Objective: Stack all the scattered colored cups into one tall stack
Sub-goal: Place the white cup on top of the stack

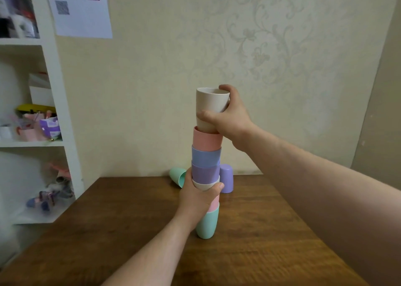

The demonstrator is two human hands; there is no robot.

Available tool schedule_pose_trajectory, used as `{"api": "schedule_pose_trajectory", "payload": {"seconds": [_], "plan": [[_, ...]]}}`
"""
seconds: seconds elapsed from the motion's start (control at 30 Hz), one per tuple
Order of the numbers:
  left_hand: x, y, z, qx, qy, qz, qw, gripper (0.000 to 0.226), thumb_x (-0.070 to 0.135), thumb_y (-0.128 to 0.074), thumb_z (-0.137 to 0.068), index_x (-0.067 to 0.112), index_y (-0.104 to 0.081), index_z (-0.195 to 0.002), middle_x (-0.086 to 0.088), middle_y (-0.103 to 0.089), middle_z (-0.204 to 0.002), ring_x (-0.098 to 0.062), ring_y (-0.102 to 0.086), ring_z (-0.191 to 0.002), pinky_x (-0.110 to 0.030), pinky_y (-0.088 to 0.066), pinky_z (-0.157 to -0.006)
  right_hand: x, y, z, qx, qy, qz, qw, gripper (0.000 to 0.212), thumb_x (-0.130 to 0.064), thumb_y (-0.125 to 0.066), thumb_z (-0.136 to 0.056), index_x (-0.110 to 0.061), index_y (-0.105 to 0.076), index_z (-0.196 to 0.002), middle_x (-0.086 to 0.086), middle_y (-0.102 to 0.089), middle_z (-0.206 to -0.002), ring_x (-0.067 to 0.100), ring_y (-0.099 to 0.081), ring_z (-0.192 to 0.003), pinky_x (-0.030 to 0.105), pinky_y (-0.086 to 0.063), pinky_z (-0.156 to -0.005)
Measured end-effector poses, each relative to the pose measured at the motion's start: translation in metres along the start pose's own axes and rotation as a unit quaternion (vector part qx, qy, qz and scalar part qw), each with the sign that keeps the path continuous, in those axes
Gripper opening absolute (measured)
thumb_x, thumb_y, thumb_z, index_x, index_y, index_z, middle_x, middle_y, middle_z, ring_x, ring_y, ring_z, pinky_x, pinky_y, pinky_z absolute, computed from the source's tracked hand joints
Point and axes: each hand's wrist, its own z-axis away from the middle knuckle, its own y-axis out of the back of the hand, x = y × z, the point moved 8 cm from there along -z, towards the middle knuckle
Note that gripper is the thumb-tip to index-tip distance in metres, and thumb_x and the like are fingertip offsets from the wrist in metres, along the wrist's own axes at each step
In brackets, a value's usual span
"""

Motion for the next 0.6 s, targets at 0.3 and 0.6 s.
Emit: {"api": "schedule_pose_trajectory", "payload": {"seconds": [0.3, 0.6], "plan": [[-0.003, -0.003, -0.007, 0.018, 0.011, -0.043, 0.999, 0.063, 0.029, -0.091, -0.086, 0.047, -0.045, -0.127, 0.033, -0.06, -0.112, 0.011, -0.061, -0.098, -0.014, -0.045, -0.077, 0.038, -0.032, 0.016, -0.011, -0.004, 0.006, 1.0, 0.092, -0.036, -0.088, -0.079, -0.04, -0.033, -0.152, -0.015, -0.06, -0.124, 0.017, -0.067, -0.113, 0.041, -0.06, -0.097], [-0.011, -0.007, -0.027, 0.036, 0.018, -0.055, 0.998, 0.063, 0.035, -0.09, -0.085, 0.043, -0.047, -0.131, 0.032, -0.061, -0.11, 0.01, -0.06, -0.096, -0.017, -0.046, -0.074, 0.053, -0.035, 0.003, -0.027, -0.014, -0.067, 0.997, 0.094, -0.029, -0.083, -0.076, -0.041, -0.033, -0.155, -0.002, -0.062, -0.135, 0.022, -0.067, -0.117, 0.037, -0.06, -0.098]]}}
